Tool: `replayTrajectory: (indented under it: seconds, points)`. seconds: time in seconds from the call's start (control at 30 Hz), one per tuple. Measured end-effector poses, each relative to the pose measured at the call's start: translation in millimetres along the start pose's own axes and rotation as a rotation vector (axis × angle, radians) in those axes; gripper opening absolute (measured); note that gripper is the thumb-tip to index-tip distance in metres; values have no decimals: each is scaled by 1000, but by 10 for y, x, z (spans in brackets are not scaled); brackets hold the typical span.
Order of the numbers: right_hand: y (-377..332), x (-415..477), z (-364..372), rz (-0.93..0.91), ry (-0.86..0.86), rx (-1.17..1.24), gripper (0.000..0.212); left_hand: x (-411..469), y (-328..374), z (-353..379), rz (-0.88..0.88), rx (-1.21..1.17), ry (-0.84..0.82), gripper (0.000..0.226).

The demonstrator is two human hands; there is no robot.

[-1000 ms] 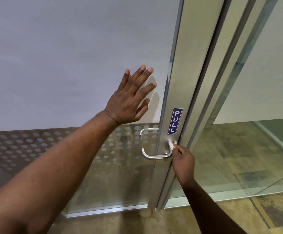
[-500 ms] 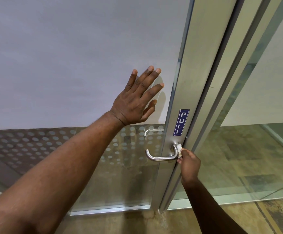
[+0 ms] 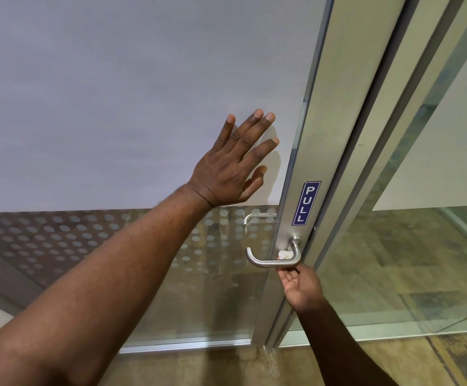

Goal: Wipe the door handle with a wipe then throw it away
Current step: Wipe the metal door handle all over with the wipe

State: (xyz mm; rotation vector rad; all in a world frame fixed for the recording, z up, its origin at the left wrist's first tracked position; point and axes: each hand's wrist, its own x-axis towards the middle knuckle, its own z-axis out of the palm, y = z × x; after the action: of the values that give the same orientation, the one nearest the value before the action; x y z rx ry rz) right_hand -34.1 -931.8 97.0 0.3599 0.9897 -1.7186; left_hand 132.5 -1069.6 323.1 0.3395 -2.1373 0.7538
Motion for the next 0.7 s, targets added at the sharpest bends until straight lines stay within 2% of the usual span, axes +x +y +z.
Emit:
replayTrajectory:
  seconds: [0.13,0.27,0.4,0.57,0.7]
  points:
    - [30,48,-18,-19,39,53,15,-4,-5,-1,1,2,-9,58]
    - [-6,3,46,-2,-55,114,22,-2,-9,-1,5,5,-10,57]
    - [-26,-25,21,-62,-91,85,19,-1,-5,7,5,9,-16,57]
    - [-68,-38,-32,-344,-35,-76,28,3,-12,1,5,18,-23,57]
    - [-135,-83,27,-688,99,-504,28,-9,-11,14,2,23,-26,58]
